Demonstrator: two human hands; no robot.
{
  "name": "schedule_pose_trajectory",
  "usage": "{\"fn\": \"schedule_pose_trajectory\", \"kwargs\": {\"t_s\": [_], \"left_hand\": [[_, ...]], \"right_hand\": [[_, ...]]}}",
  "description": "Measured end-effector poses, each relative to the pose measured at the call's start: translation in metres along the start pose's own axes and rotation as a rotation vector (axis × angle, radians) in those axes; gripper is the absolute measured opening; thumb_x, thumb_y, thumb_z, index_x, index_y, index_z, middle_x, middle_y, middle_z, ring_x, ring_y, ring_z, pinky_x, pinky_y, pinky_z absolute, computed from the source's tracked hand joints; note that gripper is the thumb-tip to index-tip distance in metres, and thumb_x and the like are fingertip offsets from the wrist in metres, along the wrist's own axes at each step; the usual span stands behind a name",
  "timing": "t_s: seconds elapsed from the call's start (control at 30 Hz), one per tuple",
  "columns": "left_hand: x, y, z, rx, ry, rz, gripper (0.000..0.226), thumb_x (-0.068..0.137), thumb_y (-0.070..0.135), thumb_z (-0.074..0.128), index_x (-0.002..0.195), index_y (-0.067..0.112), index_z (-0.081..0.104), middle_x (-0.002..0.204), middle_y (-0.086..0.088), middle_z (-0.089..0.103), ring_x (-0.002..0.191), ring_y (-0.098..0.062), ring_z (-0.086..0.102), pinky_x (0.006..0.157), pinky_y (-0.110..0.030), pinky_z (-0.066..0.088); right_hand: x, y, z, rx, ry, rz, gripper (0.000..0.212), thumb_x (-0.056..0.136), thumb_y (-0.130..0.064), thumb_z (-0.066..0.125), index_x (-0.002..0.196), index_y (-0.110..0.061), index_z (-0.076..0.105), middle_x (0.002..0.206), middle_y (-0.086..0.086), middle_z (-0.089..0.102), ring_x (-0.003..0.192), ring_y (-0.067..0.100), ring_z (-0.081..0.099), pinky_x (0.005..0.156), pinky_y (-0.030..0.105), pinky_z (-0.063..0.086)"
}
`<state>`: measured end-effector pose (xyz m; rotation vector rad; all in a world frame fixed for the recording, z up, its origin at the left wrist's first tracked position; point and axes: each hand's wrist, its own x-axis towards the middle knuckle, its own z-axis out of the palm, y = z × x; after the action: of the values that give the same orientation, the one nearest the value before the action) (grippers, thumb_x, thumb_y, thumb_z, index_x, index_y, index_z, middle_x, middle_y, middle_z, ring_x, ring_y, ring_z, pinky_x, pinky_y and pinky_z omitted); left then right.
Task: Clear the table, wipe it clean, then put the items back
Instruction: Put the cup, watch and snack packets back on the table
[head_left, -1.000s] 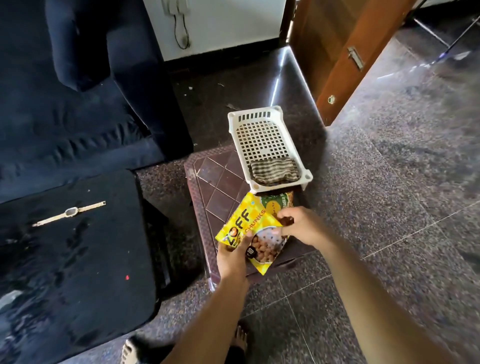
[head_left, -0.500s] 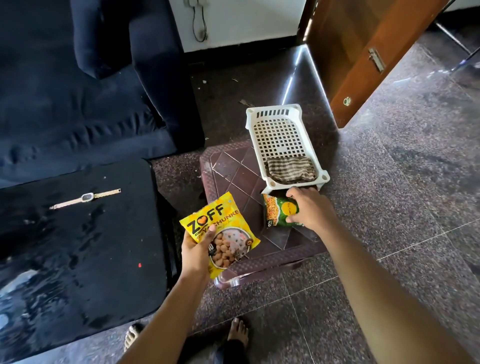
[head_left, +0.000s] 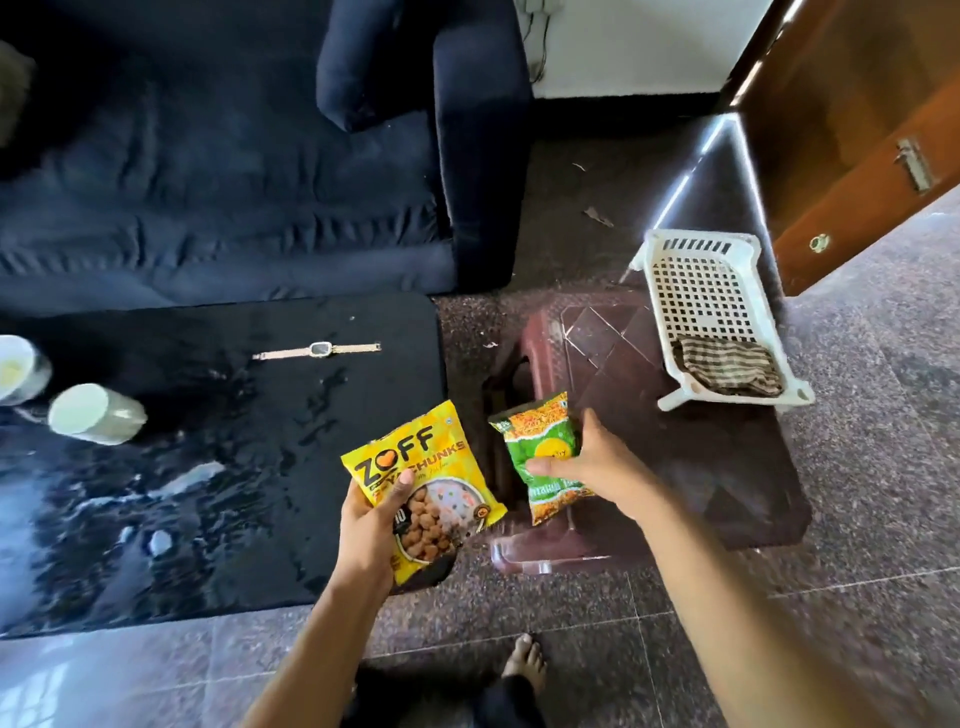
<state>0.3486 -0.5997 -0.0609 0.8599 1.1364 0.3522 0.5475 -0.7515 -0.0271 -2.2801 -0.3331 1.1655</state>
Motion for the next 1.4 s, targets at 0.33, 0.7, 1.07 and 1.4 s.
{"fn": "schedule_pose_trajectory", "kwargs": {"t_s": [0.33, 0.7, 1.07, 1.4], "left_hand": [[0.021, 0.065, -0.221, -0.032, 0.244, 0.06, 0.019, 0.087, 0.01, 0.062, 0.104, 0.017, 0.06, 0.106, -0.012, 0.068, 0.093, -0.035, 0.065, 0.081, -0.054, 0.053], [0.049, 0.085, -0.333, -0.001, 0.27, 0.016, 0.02, 0.086, 0.012, 0.064, 0.105, 0.016, 0.058, 0.105, -0.009, 0.069, 0.093, -0.031, 0.067, 0.078, -0.048, 0.055], [0.064, 0.092, -0.34, -0.089, 0.267, -0.026, 0.018, 0.087, 0.012, 0.064, 0.1, 0.023, 0.058, 0.103, -0.007, 0.069, 0.094, -0.032, 0.067, 0.082, -0.055, 0.053], [0.069, 0.095, -0.342, -0.112, 0.256, -0.019, 0.021, 0.088, 0.011, 0.062, 0.108, 0.014, 0.056, 0.106, -0.014, 0.068, 0.095, -0.037, 0.067, 0.081, -0.058, 0.053]], "right_hand": [[0.019, -0.125, 0.206, 0.549, -0.315, 0.102, 0.055, 0.07, -0.048, 0.074, 0.118, -0.027, 0.057, 0.109, -0.007, 0.068, 0.101, 0.011, 0.063, 0.088, 0.029, 0.047], [0.054, -0.201, 0.33, 0.326, -0.237, 0.131, 0.033, 0.07, -0.03, 0.083, 0.092, -0.015, 0.063, 0.1, 0.006, 0.071, 0.087, 0.02, 0.068, 0.081, 0.033, 0.054], [0.057, -0.208, 0.335, -0.432, 0.162, -0.18, 0.049, 0.087, -0.044, 0.063, 0.122, -0.011, 0.053, 0.123, 0.006, 0.059, 0.111, 0.025, 0.056, 0.084, 0.035, 0.045], [0.075, -0.183, 0.365, -0.822, -0.052, -0.649, 0.095, 0.084, -0.062, 0.043, 0.149, -0.018, -0.011, 0.152, -0.001, -0.029, 0.141, 0.018, -0.024, 0.118, 0.045, 0.0]]}}
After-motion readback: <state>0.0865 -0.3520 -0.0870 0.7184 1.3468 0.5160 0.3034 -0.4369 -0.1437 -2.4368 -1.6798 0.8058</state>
